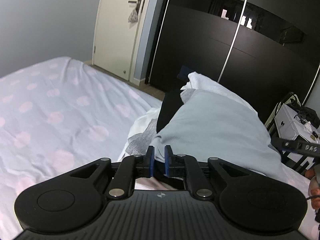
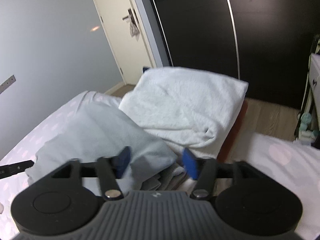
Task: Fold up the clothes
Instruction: 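Lower the shirt onto the stack and open both grippers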
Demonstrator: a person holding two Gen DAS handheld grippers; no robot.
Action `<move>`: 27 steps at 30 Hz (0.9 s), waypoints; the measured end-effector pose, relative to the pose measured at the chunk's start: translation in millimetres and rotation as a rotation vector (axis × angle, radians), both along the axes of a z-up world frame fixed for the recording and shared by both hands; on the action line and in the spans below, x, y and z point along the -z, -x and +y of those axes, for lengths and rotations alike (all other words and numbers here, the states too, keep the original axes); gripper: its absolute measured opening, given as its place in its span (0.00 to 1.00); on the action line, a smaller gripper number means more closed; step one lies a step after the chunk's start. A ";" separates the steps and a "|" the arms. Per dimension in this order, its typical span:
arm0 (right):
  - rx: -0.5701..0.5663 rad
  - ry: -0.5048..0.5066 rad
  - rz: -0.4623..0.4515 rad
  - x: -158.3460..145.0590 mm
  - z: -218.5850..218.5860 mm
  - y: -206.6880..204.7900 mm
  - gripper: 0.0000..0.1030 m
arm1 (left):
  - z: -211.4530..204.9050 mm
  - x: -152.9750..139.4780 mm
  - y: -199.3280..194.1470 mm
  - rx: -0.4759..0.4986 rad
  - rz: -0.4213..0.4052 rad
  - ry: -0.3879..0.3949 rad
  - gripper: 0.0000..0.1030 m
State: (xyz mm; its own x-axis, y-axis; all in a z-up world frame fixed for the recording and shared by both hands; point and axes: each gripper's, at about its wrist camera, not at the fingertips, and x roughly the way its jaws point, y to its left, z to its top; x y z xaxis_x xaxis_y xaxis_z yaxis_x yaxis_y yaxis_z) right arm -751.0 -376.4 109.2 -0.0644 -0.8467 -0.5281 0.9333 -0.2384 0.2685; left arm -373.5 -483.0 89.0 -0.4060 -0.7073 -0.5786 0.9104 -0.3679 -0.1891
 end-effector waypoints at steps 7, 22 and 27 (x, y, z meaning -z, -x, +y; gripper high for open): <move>-0.030 0.117 0.163 -32.3 39.9 -34.0 0.97 | 53.6 -25.4 6.3 -0.032 -0.004 0.125 0.54; -0.129 0.177 0.213 -47.1 117.5 -86.9 0.99 | 143.2 -24.3 19.2 -0.187 -0.086 0.201 0.75; -0.169 0.170 0.180 -45.8 140.7 -93.3 0.99 | 166.3 -20.2 18.6 -0.250 -0.074 0.195 0.75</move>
